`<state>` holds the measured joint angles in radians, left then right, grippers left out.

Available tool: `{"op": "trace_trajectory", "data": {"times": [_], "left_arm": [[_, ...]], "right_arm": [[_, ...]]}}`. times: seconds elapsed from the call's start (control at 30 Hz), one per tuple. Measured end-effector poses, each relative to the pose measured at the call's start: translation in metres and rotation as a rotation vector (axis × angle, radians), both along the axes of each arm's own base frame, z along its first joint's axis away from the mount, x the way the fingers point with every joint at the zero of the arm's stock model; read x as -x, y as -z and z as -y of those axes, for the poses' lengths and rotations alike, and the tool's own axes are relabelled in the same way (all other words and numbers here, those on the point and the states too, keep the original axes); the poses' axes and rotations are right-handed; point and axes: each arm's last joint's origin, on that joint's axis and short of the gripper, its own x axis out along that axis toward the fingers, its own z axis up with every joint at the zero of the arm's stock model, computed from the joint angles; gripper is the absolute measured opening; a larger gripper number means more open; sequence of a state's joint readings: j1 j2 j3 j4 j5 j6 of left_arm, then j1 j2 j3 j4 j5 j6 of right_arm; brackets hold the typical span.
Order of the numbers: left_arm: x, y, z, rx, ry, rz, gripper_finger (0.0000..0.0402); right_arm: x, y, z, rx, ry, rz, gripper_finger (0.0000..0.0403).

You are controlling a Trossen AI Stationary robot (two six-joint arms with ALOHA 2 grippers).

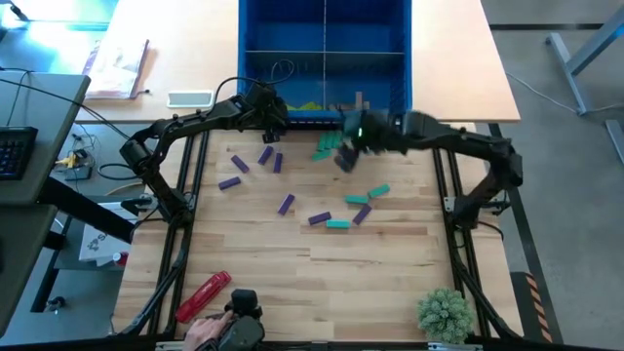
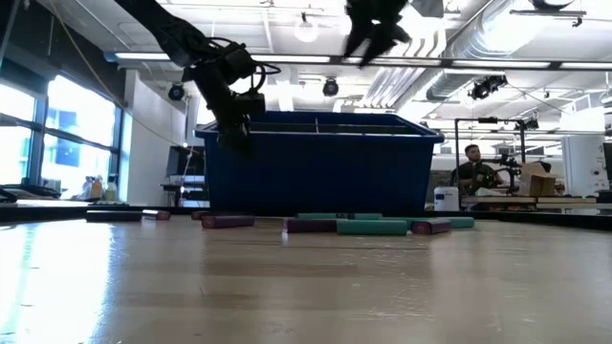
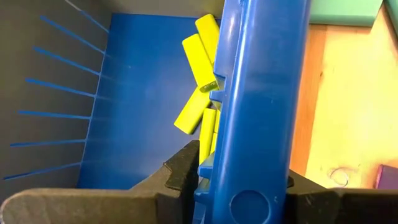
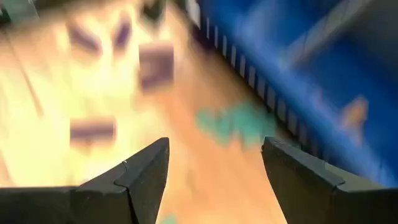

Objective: Sort blocks

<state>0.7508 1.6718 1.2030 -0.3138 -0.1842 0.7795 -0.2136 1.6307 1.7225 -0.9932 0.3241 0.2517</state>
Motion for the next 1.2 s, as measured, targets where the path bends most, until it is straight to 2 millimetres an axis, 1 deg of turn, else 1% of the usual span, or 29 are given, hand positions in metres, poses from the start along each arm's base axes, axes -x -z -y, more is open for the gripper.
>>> {"op": "trace_trajectory", "data": {"times": [0.17,0.23,0.33,0.47,0.57,0.63,0.73,0.8,0.9,0.97,1.07,1.13,1.2], "left_arm": [[0.000,0.000,0.000,0.000,-0.001,0.001,0.0081],[0.000,0.000,0.000,0.004,-0.007,0.006,0.0081],[0.000,0.000,0.000,0.016,0.005,0.017,0.0081],[-0.001,0.000,0.001,0.028,0.019,0.029,0.0081],[-0.002,0.000,0.002,0.026,0.018,0.027,0.0081],[-0.002,0.000,0.002,0.026,0.018,0.028,0.0081],[-0.002,0.000,0.002,0.034,0.012,0.038,0.0081],[-0.002,0.000,0.002,0.046,0.003,0.050,0.0082],[-0.001,0.002,0.003,0.067,0.001,0.038,0.0082],[0.001,0.003,0.004,0.080,-0.008,0.016,0.0082],[0.002,0.005,0.005,0.083,-0.036,-0.007,0.0082],[0.003,0.005,0.005,0.079,-0.047,-0.012,0.0082],[0.004,0.005,0.004,0.080,-0.055,-0.012,0.0082]], "right_arm": [[0.019,0.023,-0.045,-0.156,0.128,-0.221,0.0242],[0.022,0.033,-0.060,-0.180,0.157,-0.267,0.0242],[0.024,0.056,-0.079,-0.198,0.171,-0.333,0.0243],[0.034,0.096,-0.095,-0.262,0.167,-0.469,0.0243],[0.041,0.129,-0.098,-0.312,0.151,-0.545,0.0243],[0.044,0.150,-0.097,-0.337,0.101,-0.565,0.0243],[0.045,0.182,-0.090,-0.347,-0.016,-0.549,0.0243],[0.048,0.199,-0.081,-0.348,-0.097,-0.535,0.0243],[0.052,0.217,-0.061,-0.316,-0.181,-0.518,0.0243],[0.053,0.224,-0.045,-0.295,-0.251,-0.494,0.0243],[0.057,0.226,-0.023,-0.260,-0.317,-0.514,0.0243],[0.059,0.224,-0.014,-0.248,-0.341,-0.543,0.0243],[0.057,0.219,-0.009,-0.228,-0.380,-0.549,0.0243]]}}
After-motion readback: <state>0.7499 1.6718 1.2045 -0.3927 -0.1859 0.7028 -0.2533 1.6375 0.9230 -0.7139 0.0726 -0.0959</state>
